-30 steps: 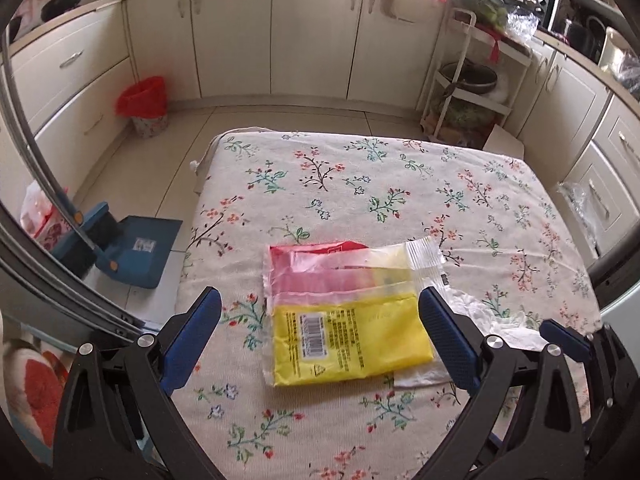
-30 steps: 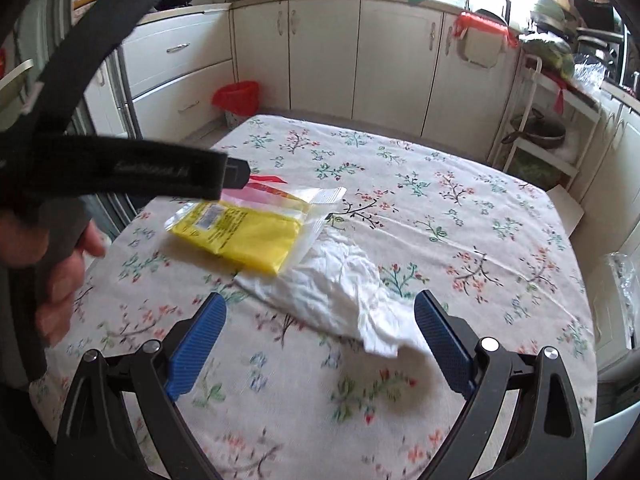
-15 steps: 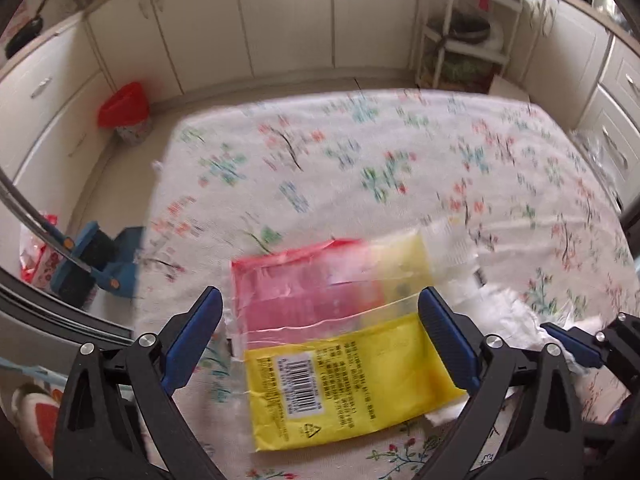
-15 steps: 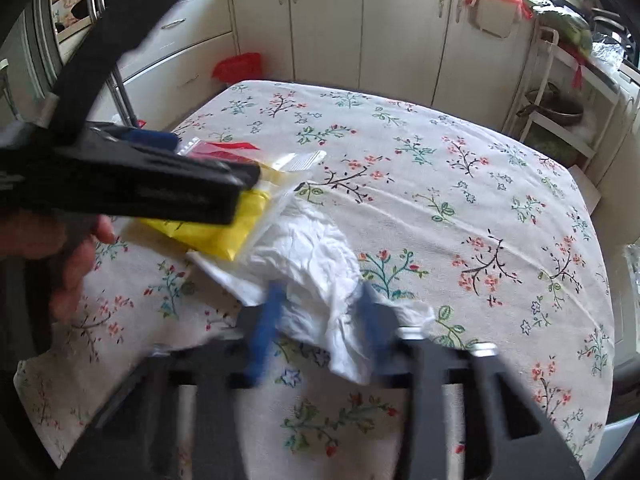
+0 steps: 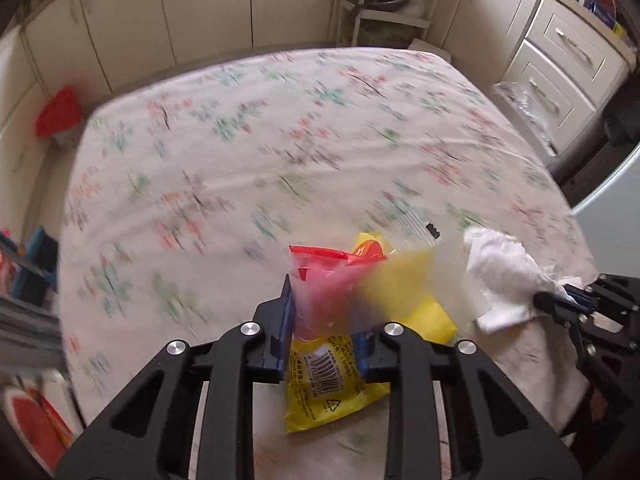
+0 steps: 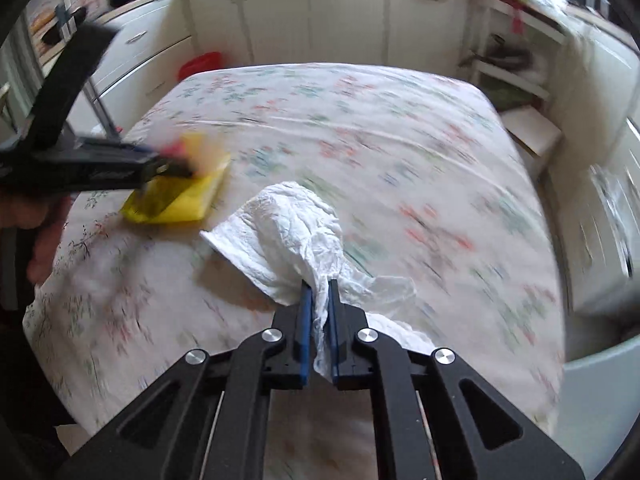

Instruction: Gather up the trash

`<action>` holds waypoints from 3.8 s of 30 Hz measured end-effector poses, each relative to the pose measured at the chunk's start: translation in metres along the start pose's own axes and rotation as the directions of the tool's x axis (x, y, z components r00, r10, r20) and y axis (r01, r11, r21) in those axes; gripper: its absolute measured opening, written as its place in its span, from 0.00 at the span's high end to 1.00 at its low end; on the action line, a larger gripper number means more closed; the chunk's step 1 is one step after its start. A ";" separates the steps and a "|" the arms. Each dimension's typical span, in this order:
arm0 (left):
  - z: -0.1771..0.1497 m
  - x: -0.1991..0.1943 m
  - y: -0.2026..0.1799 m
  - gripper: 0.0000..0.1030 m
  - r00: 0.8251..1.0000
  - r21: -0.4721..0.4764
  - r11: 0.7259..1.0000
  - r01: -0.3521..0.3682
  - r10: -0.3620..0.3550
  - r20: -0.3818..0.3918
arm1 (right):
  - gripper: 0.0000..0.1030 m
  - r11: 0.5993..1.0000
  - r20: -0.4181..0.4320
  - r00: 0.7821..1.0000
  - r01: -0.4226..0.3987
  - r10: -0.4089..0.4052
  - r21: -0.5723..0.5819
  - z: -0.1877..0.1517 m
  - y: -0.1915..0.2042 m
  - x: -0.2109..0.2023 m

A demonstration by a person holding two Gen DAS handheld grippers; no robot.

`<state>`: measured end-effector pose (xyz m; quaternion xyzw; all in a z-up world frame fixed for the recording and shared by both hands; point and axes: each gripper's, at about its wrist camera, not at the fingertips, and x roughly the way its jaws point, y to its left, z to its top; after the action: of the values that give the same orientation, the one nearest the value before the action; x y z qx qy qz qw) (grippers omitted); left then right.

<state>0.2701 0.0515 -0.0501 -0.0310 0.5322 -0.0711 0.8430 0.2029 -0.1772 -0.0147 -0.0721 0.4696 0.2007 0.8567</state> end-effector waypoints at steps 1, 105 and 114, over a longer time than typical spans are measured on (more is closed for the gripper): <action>-0.006 -0.002 -0.003 0.78 1.000 -0.033 0.999 0.030 -0.030 -0.006 | 0.92 0.999 -0.002 1.000 0.000 0.001 0.032 -0.006 -0.008 -0.006; -0.094 -0.071 -0.052 0.84 0.991 0.251 0.968 -0.006 -0.027 0.129 | 0.24 0.995 0.111 0.993 0.039 -0.029 -0.087 -0.037 0.012 -0.035; -0.073 -0.083 -0.039 0.84 0.973 0.149 0.988 -0.031 -0.004 0.230 | 0.23 0.998 0.056 0.998 0.045 -0.042 -0.054 -0.017 0.003 -0.003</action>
<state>0.1655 0.0269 -0.0029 0.0286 0.4246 -0.1015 0.8992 0.1874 -0.1809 -0.0212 -0.1006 0.4384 0.1970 0.8711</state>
